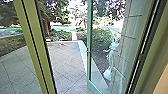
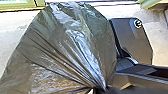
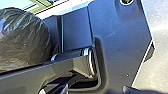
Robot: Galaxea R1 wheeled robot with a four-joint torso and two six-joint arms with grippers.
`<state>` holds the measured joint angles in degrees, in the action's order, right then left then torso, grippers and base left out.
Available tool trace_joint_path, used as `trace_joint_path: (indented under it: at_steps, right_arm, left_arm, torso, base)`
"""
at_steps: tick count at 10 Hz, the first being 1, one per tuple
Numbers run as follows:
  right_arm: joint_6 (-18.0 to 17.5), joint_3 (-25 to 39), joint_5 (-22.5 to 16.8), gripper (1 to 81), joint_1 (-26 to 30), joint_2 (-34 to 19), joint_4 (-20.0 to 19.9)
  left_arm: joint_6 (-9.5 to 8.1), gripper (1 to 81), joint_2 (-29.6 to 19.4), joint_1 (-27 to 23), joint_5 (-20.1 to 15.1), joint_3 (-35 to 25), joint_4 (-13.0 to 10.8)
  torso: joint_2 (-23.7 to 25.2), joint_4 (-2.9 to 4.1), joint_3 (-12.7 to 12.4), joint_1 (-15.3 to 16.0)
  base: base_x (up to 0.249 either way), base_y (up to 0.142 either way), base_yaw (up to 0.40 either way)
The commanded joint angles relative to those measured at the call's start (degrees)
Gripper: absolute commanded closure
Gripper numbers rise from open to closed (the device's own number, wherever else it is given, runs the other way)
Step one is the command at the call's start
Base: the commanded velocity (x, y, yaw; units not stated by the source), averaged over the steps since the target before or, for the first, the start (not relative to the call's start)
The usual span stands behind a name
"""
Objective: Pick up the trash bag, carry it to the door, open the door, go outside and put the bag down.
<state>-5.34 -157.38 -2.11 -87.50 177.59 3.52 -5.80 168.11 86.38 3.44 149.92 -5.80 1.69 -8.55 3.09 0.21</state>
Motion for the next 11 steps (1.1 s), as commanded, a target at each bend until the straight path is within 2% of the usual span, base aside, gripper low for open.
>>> trace_joint_path:
  at_steps: [1,6,11]
  right_arm:
    - [0.42,0.33,-2.99,1.0,2.46,0.51,-0.01]
    - [0.42,0.33,-2.73,1.0,2.46,0.51,-0.01]
    - [0.51,0.33,-2.73,1.0,2.55,0.51,0.08]
  left_arm:
    - [0.44,81.1,-0.31,-2.93,-2.65,-0.15,-0.44]
    - [0.44,81.1,-0.14,-2.93,-2.65,-0.33,-0.61]
    - [0.44,81.1,-0.31,-2.93,-2.65,-0.15,-0.61]
  torso:
    - [0.00,0.00,0.00,0.00]
    - [0.00,0.00,0.00,0.00]
    - [0.00,0.00,0.00,0.00]
  base:
    - [0.000,-0.155,0.000]
    - [0.000,-0.168,0.000]
    - [0.000,-0.137,0.000]
